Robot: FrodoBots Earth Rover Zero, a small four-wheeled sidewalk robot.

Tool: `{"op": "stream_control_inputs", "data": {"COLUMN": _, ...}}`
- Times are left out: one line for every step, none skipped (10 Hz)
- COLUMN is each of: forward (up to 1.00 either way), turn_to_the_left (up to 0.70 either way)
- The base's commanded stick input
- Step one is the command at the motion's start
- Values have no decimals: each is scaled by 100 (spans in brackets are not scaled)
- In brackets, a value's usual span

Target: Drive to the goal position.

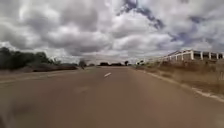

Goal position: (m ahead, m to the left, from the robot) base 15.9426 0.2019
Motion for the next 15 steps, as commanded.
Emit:
{"op": "stream_control_inputs", "data": {"forward": 85, "turn_to_the_left": -7}}
{"op": "stream_control_inputs", "data": {"forward": 85, "turn_to_the_left": 0}}
{"op": "stream_control_inputs", "data": {"forward": 85, "turn_to_the_left": 0}}
{"op": "stream_control_inputs", "data": {"forward": 85, "turn_to_the_left": 0}}
{"op": "stream_control_inputs", "data": {"forward": 85, "turn_to_the_left": 0}}
{"op": "stream_control_inputs", "data": {"forward": 85, "turn_to_the_left": 0}}
{"op": "stream_control_inputs", "data": {"forward": 85, "turn_to_the_left": 0}}
{"op": "stream_control_inputs", "data": {"forward": 85, "turn_to_the_left": 0}}
{"op": "stream_control_inputs", "data": {"forward": 85, "turn_to_the_left": -1}}
{"op": "stream_control_inputs", "data": {"forward": 85, "turn_to_the_left": -5}}
{"op": "stream_control_inputs", "data": {"forward": 85, "turn_to_the_left": -32}}
{"op": "stream_control_inputs", "data": {"forward": 85, "turn_to_the_left": -31}}
{"op": "stream_control_inputs", "data": {"forward": 85, "turn_to_the_left": -14}}
{"op": "stream_control_inputs", "data": {"forward": 85, "turn_to_the_left": 0}}
{"op": "stream_control_inputs", "data": {"forward": 85, "turn_to_the_left": 0}}
